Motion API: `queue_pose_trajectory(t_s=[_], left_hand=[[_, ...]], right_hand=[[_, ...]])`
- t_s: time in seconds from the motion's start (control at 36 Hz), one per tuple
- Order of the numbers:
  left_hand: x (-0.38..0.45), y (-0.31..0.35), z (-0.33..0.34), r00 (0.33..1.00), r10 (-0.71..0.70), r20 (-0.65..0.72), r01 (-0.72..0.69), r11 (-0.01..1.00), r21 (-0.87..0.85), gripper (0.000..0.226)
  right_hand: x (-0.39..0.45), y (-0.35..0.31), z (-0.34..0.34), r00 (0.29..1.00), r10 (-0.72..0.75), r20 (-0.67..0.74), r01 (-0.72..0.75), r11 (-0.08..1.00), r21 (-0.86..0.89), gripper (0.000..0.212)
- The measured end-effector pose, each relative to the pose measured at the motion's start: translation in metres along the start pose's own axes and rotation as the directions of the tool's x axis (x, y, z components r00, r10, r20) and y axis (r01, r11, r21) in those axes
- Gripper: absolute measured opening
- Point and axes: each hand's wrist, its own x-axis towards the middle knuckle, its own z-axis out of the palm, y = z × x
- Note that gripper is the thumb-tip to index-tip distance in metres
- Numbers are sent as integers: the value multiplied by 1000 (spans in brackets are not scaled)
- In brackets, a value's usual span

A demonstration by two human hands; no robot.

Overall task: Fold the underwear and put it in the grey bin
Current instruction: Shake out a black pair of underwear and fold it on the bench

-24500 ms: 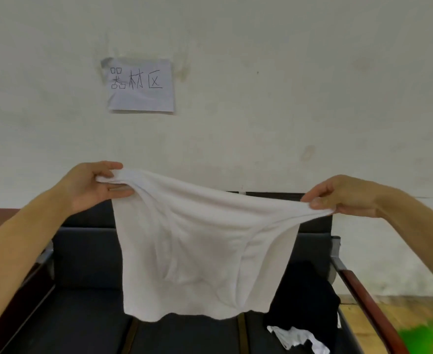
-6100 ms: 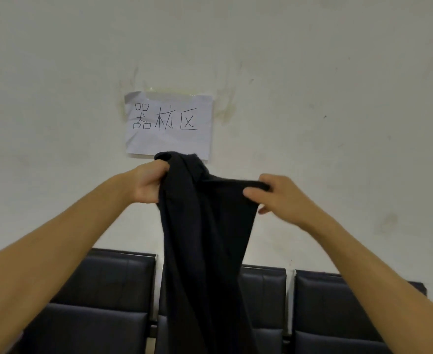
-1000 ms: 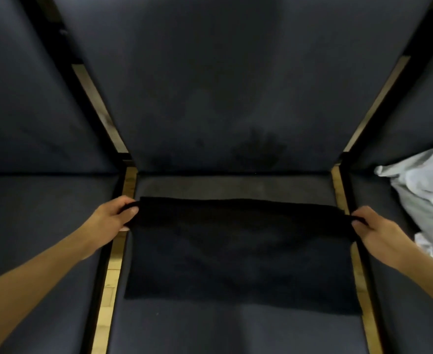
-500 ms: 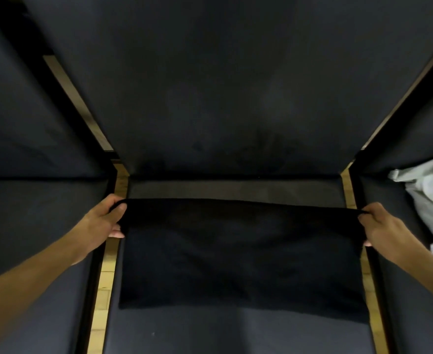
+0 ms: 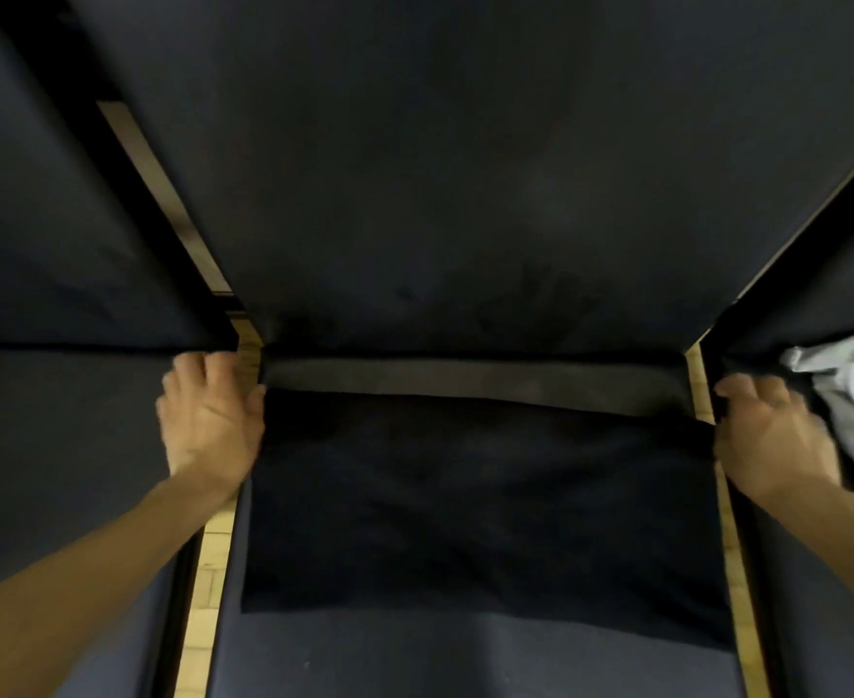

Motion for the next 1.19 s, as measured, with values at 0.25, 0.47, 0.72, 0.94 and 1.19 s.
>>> queue_pose_trajectory(t_s=[0.25, 0.47, 0.72, 0.94, 1.19], left_hand=[[-117, 97, 22, 824, 521, 220, -496, 853, -164, 27], [-110, 89, 36, 799, 527, 289, -566, 822, 68, 69], [-77, 72, 8, 965, 110, 238, -145, 980, 137, 83], [-105, 58, 9, 747, -295, 595, 557, 767, -320, 52], [-115, 42, 12, 651, -180, 737, 628, 673, -391, 28]], right_hand=[[-28, -133, 14, 791, -611, 0, 589, 763, 266, 36], [-31, -127, 24, 923, -364, 129, 335, 920, 203, 34], [-101, -117, 35, 793, -107, 600, 17, 988, 154, 69], [-108, -144, 39, 883, -29, 468, -273, 780, 564, 49], [-120, -134, 53, 855, -36, 517, -340, 713, 613, 16]])
